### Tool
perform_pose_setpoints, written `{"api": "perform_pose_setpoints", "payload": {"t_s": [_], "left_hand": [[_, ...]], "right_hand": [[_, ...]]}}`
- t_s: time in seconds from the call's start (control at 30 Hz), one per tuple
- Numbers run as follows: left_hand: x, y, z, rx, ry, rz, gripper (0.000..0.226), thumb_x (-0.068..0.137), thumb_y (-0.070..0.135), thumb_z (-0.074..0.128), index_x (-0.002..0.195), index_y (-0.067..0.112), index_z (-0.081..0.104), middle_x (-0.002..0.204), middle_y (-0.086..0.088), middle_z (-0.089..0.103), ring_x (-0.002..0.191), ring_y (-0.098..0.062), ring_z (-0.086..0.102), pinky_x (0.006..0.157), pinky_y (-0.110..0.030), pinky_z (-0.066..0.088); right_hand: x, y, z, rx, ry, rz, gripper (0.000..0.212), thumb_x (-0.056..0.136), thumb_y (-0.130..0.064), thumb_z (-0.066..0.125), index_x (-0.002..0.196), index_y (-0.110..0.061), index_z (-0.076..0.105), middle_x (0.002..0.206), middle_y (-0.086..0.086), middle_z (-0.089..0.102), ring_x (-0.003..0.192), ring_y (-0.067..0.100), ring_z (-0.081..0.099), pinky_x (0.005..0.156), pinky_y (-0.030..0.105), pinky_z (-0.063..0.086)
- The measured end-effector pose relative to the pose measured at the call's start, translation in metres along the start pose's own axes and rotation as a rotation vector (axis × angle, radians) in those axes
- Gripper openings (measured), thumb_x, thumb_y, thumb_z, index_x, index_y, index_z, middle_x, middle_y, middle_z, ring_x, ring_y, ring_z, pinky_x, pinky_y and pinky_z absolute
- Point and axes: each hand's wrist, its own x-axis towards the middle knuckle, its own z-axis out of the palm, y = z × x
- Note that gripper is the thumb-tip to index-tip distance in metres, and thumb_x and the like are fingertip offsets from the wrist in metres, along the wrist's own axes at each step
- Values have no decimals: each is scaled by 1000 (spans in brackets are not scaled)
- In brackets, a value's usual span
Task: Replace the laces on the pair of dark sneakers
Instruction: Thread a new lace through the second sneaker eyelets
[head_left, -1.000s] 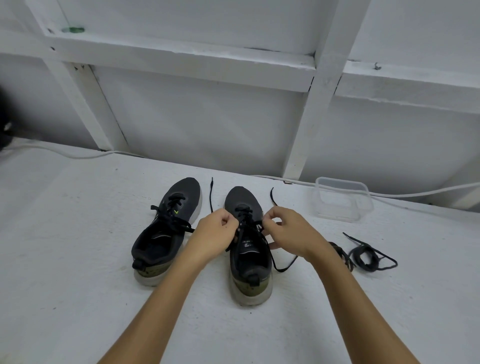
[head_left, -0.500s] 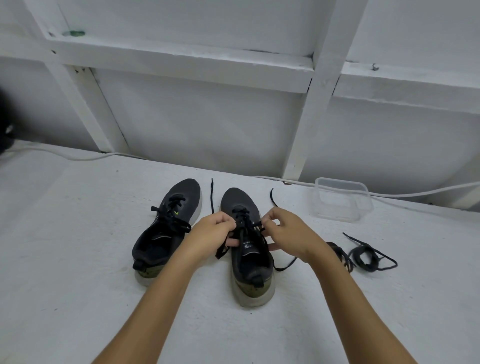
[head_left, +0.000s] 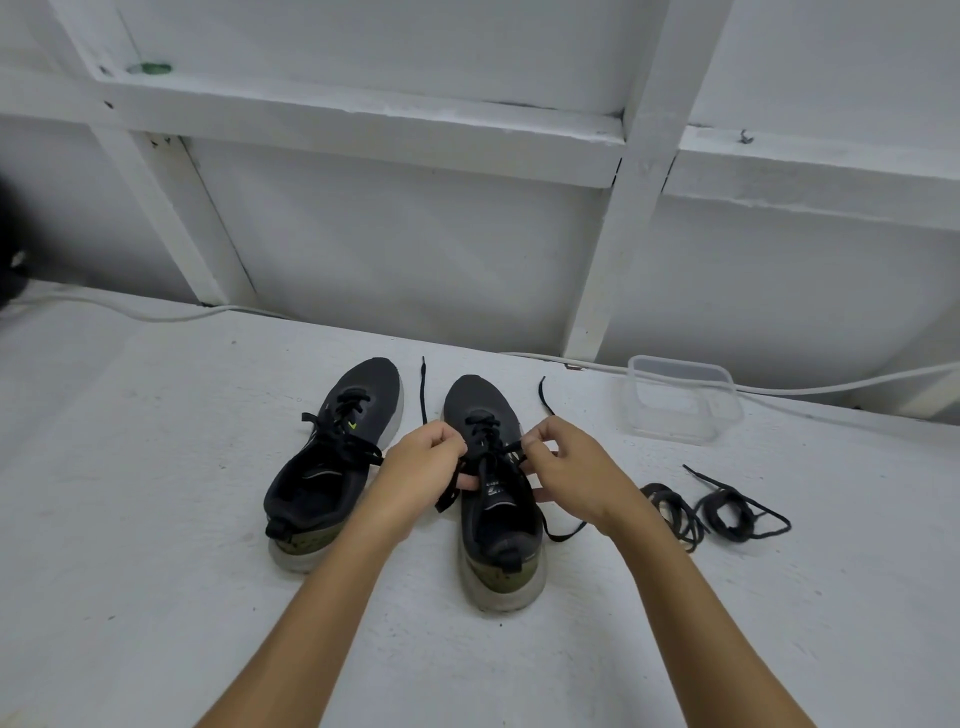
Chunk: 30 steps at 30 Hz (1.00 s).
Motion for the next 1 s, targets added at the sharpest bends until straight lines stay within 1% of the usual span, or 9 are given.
{"api": "perform_pose_setpoints", "payload": {"t_s": [0.17, 0.3, 0.37, 0.47, 0.6, 0.73, 0.83, 0.93, 1.0], "left_hand": [[-16, 5, -11, 205, 39, 195, 8, 94, 34, 64, 99, 29, 62, 95, 4, 66, 64, -7, 73, 61, -21, 45], [-25, -7, -8, 308, 54, 274, 8, 90, 39, 70, 94, 33, 67, 80, 10, 67, 63, -5, 65, 63, -18, 48], [-28, -11, -5, 317, 89, 326, 4, 91, 34, 70, 94, 33, 71, 76, 12, 66, 69, 2, 60, 66, -12, 44], [-33, -13, -2, 326, 102, 408, 8, 94, 23, 67, 89, 27, 73, 78, 14, 67, 73, 8, 57, 65, -5, 41], [-35, -13, -1, 333, 118, 347, 17, 95, 19, 60, 79, 26, 63, 64, 16, 60, 58, 3, 52, 55, -7, 39], [-36, -12, 1, 386, 63, 308, 22, 98, 33, 58, 77, 25, 61, 51, 21, 52, 52, 4, 48, 51, -8, 36], [-37, -10, 0, 431, 97, 330, 28, 95, 43, 63, 72, 27, 61, 61, 25, 61, 68, 12, 56, 57, -8, 37], [-37, -7, 0, 513, 118, 301, 25, 94, 45, 63, 74, 30, 62, 90, 15, 72, 96, 2, 62, 78, -23, 48], [-38, -5, 0, 549, 125, 296, 20, 93, 45, 64, 78, 31, 64, 98, 13, 72, 101, -2, 62, 84, -26, 49]], "right_hand": [[-16, 2, 0, 2, 144, -73, 19, 91, -46, 68, 96, -29, 61, 94, -19, 68, 81, 13, 73, 80, 43, 62], [-29, 7, 3, -177, 124, -128, 13, 89, -46, 73, 85, -34, 70, 85, -22, 71, 78, -2, 67, 68, 14, 49], [-32, 7, 5, -233, 129, -156, 8, 89, -39, 76, 86, -33, 73, 78, -17, 71, 79, -6, 64, 65, 7, 44], [-36, 3, 8, -303, 163, -221, 5, 91, -32, 75, 87, -34, 71, 79, -14, 70, 82, -4, 62, 69, 8, 45], [-40, 1, 8, -358, 182, -230, 8, 96, -26, 67, 89, -25, 72, 81, -11, 70, 80, 2, 63, 70, 14, 48], [-43, -1, 9, -370, 145, -191, 10, 100, -24, 61, 92, -25, 66, 77, -8, 65, 72, 3, 59, 63, 13, 44], [-45, -3, 9, -361, 150, -174, 12, 99, -27, 64, 87, -29, 63, 69, -7, 62, 63, 0, 56, 58, 12, 41], [-46, -6, 8, -406, 118, -141, 11, 93, -33, 72, 87, -31, 63, 70, -7, 62, 60, 2, 56, 55, 13, 39], [-45, -7, 7, -445, 103, -131, 11, 92, -33, 74, 89, -31, 64, 72, -7, 64, 61, 3, 58, 54, 12, 39]]}}
